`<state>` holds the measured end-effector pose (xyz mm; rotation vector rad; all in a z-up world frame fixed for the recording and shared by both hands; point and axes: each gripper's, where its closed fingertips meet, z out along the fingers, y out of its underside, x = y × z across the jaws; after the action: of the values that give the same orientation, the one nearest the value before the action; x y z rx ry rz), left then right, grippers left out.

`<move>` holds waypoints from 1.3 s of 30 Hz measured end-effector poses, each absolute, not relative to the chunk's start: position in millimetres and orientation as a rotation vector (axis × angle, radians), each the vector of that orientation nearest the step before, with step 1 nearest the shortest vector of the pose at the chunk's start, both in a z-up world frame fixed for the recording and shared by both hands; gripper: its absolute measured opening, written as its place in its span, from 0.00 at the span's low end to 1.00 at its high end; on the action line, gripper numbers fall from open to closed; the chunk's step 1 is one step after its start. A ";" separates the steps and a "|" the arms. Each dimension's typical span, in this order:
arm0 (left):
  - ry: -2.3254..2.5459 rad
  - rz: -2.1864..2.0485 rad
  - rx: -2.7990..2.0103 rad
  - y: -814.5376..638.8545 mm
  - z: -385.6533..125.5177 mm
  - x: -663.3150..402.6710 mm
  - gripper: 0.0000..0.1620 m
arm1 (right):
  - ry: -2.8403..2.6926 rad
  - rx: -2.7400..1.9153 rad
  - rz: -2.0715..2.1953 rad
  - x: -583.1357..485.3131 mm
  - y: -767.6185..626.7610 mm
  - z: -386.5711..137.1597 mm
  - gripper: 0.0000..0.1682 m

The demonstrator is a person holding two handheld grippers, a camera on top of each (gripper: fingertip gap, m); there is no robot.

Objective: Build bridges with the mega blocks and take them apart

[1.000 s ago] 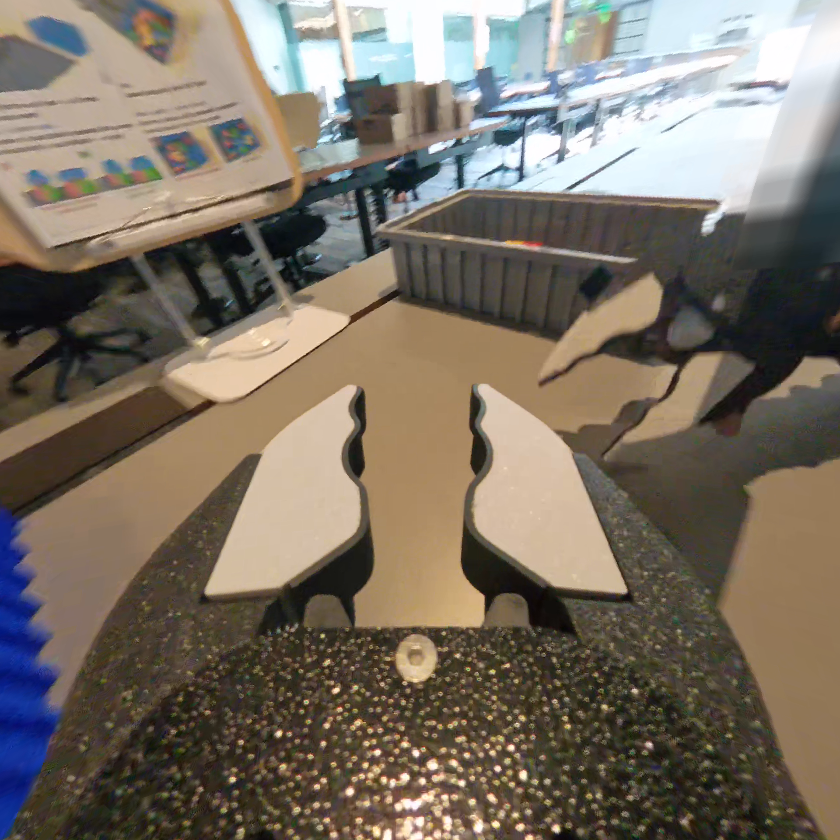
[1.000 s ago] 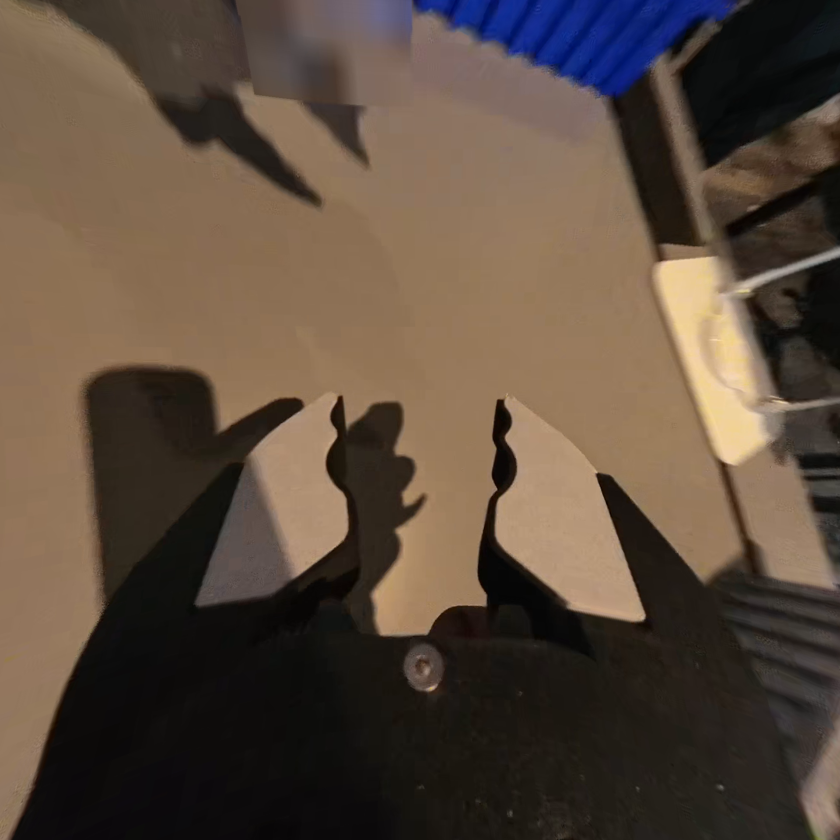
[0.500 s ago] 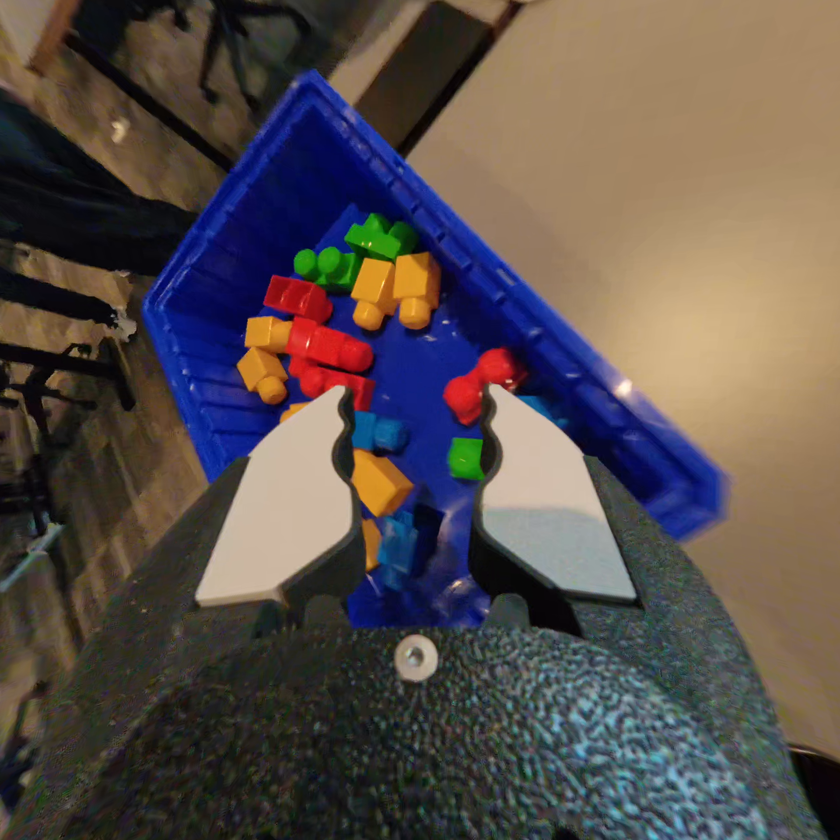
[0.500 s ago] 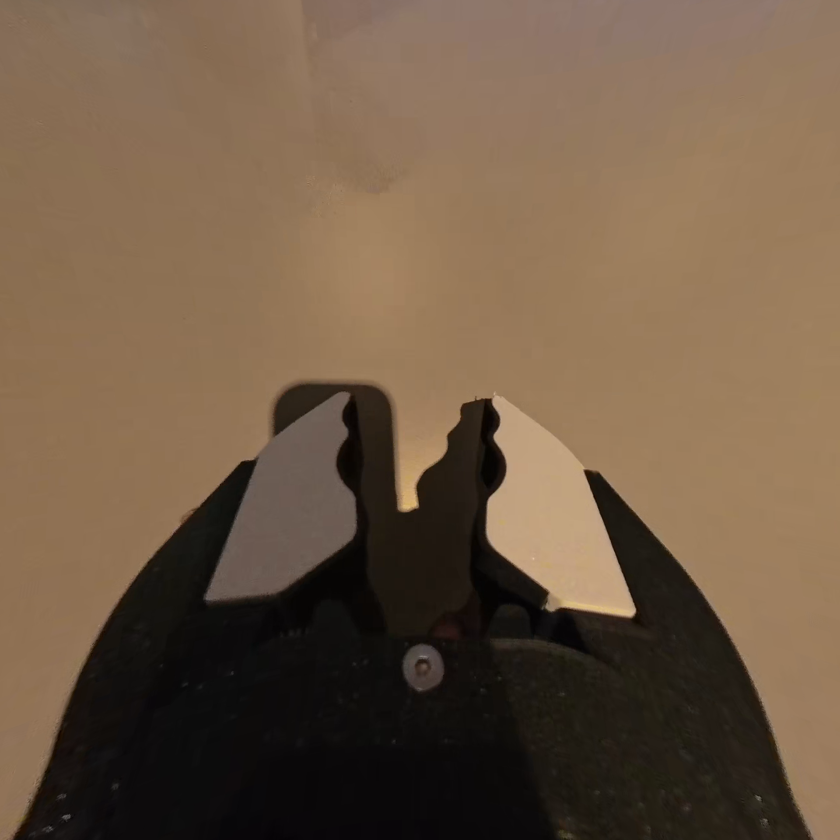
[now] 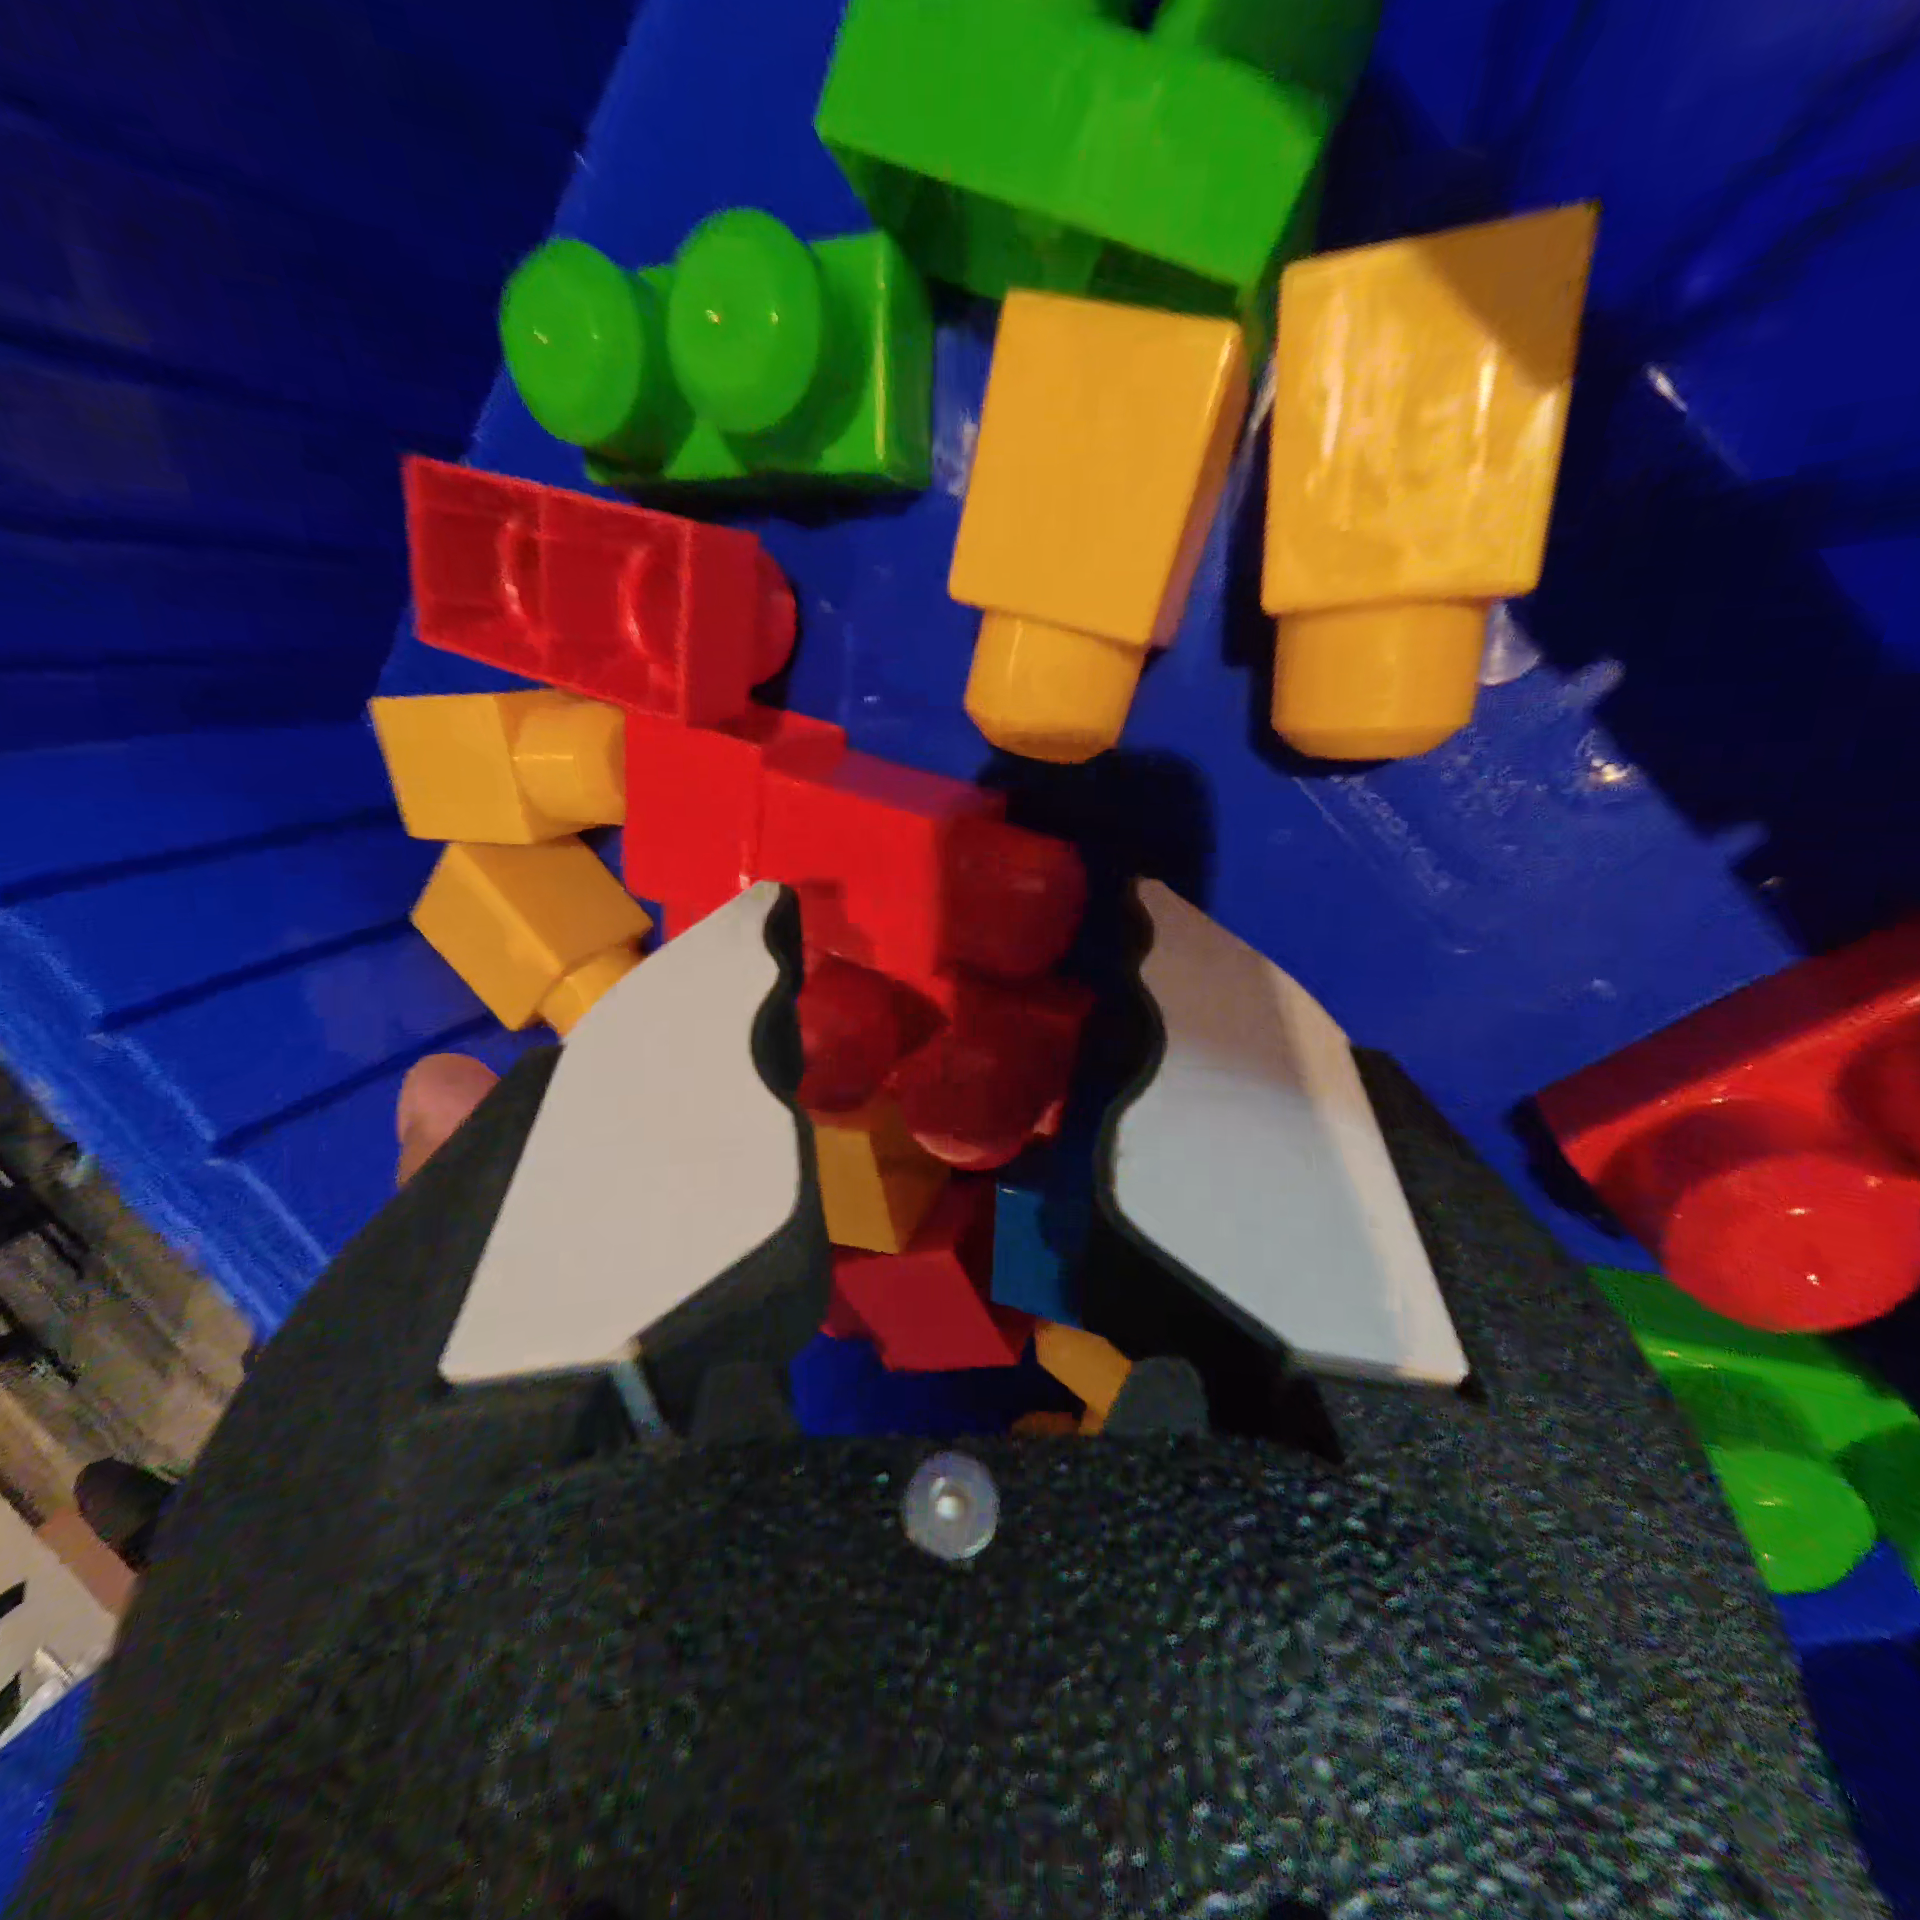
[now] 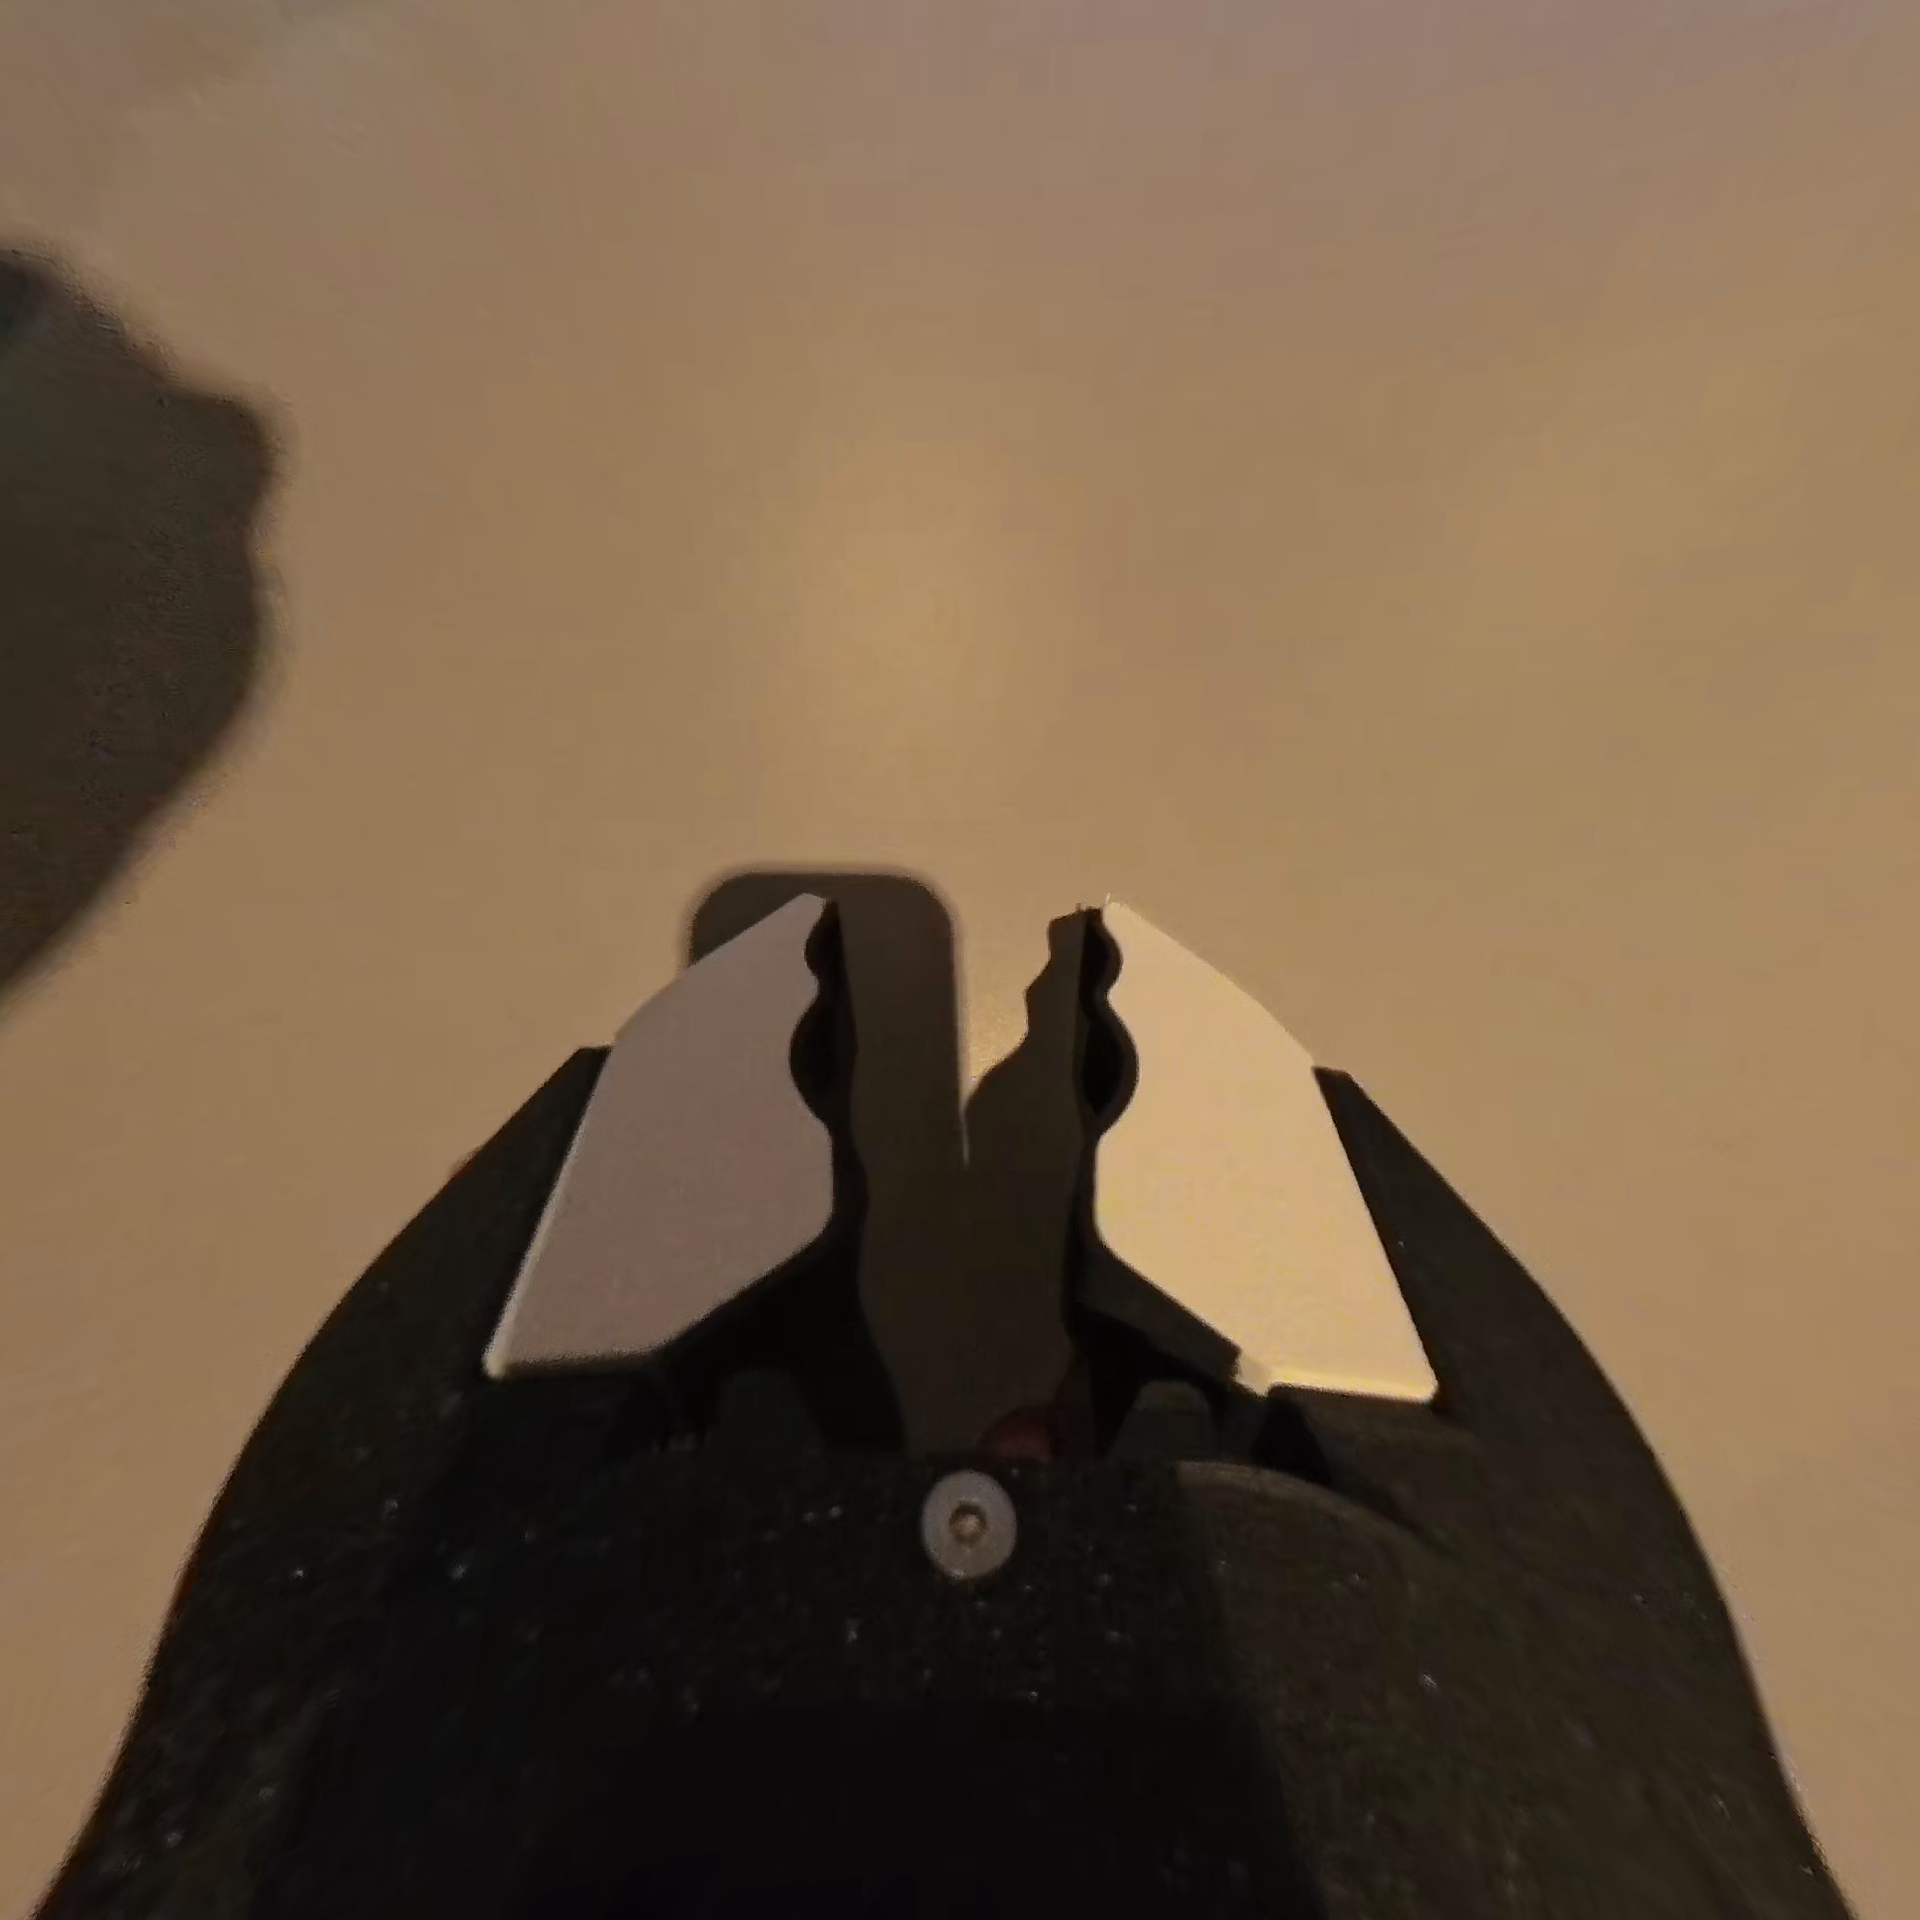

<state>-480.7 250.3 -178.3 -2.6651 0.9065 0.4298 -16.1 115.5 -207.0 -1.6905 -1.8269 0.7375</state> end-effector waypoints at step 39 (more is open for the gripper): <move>1.029 0.306 -2.829 221.1 -197.0 -449.3 0.44 | -1.854 -1.649 0.739 -14.9 109.8 -206.2 0.26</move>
<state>-449.3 221.1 -197.0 -2.8286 1.0294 0.3063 -14.9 109.8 -206.2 -1.6492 -1.8541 0.7391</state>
